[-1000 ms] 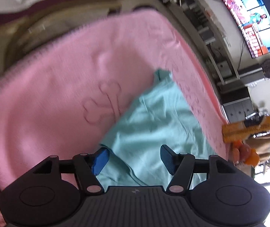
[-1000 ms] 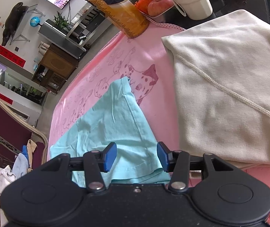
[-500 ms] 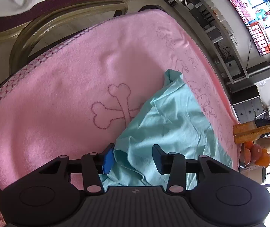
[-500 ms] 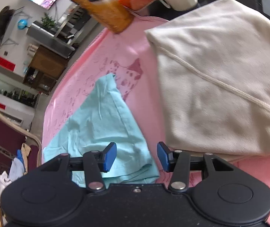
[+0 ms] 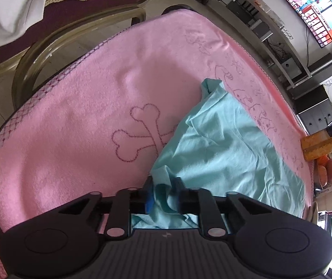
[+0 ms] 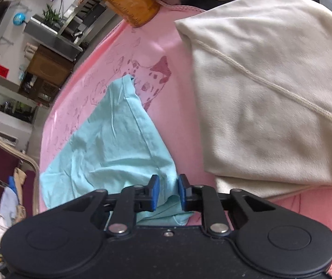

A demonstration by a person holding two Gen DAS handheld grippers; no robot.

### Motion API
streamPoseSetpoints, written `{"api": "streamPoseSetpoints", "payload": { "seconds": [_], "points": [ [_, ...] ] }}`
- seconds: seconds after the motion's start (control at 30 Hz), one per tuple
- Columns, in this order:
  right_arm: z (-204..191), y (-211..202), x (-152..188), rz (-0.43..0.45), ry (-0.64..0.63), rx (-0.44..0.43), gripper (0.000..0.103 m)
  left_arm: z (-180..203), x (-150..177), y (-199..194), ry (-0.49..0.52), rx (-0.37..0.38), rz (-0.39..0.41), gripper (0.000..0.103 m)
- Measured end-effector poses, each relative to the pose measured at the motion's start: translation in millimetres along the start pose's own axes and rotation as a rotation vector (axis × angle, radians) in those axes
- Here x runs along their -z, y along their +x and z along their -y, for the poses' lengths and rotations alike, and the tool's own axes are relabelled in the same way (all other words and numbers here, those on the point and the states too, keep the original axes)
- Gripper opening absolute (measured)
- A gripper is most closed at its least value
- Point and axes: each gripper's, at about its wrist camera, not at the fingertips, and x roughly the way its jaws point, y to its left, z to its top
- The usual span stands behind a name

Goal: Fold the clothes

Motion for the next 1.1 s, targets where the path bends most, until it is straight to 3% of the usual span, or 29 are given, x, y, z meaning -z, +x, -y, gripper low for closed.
{"api": "streamPoseSetpoints", "payload": {
  "seconds": [0.1, 0.23, 0.4, 0.6, 0.7, 0.8, 0.97, 1.1],
  "points": [
    [-5, 2, 1, 0.024, -0.041, 0.055, 0.003, 3, 1, -3, 0.024, -0.019, 0.023, 0.002],
    [-9, -18, 0, 0.125, -0.049, 0.002, 0.003, 13, 5, -19, 0.091, -0.041, 0.12, 0.001],
    [-2, -49, -2, 0.229, 0.008, -0.154, 0.002, 22, 7, -50, 0.145, 0.071, 0.207, 0.001],
    [24, -77, 1, 0.277, 0.162, -0.303, 0.002, 1, 4, -83, 0.03, 0.246, 0.191, 0.001],
    [31, -83, 7, 0.274, 0.192, -0.319, 0.002, -10, 7, -86, 0.008, 0.24, 0.17, 0.001],
    [22, -84, 14, 0.257, 0.12, -0.244, 0.002, -9, 17, -78, 0.047, 0.149, 0.124, 0.001],
    [0, -69, 27, 0.206, -0.063, 0.006, 0.003, 14, 35, -47, 0.221, -0.088, 0.039, 0.002],
    [-15, -52, 37, 0.161, -0.202, 0.209, 0.008, 24, 39, -30, 0.305, -0.261, 0.019, 0.016]
  ]
}}
